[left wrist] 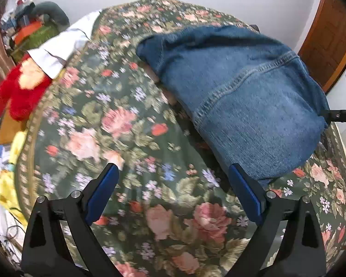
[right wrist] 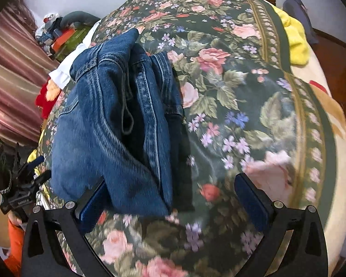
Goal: Fold large clothes
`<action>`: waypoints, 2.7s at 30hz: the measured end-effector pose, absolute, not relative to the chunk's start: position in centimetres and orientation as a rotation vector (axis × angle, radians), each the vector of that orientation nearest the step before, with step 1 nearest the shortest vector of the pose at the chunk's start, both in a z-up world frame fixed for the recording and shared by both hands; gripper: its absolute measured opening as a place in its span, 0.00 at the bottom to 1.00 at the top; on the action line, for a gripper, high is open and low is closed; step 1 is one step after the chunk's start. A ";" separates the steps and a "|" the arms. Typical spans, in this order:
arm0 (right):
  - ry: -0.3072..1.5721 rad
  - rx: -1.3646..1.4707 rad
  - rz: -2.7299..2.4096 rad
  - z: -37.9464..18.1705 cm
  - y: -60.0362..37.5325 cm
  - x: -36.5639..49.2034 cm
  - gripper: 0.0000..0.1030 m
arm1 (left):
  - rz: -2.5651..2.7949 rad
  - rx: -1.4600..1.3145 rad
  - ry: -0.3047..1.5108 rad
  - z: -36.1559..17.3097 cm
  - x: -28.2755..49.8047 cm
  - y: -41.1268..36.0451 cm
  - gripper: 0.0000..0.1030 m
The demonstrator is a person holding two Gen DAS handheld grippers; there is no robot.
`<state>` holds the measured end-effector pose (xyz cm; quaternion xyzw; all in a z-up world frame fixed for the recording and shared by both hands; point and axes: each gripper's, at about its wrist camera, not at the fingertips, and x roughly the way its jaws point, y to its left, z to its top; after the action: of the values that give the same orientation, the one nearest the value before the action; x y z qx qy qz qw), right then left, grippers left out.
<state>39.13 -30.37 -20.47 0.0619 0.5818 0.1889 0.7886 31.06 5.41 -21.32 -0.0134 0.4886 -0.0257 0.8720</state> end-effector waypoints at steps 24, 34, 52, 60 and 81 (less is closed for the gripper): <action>1.432 0.096 0.706 -23.5 -23.4 50.1 1.00 | -0.347 -0.665 1.155 -27.0 43.4 7.0 1.00; 1.396 0.195 0.734 -24.7 -22.4 50.9 1.00 | -0.424 -0.857 1.170 -30.0 45.2 6.8 1.00; 1.343 0.160 0.686 -19.7 -19.3 47.3 0.48 | -0.386 -0.611 1.084 -21.9 44.4 4.6 0.69; 1.243 0.150 0.710 -13.8 -17.8 44.4 0.47 | -0.388 -0.577 0.998 -15.1 42.4 6.6 0.67; 1.211 0.171 0.782 -10.7 -8.3 36.0 0.47 | -0.295 -0.598 0.981 -12.3 32.7 18.0 0.67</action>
<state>36.00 -8.28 -10.71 0.0782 0.5536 0.3574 0.7481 32.69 18.04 -12.29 -0.2817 0.4621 -0.1388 0.8294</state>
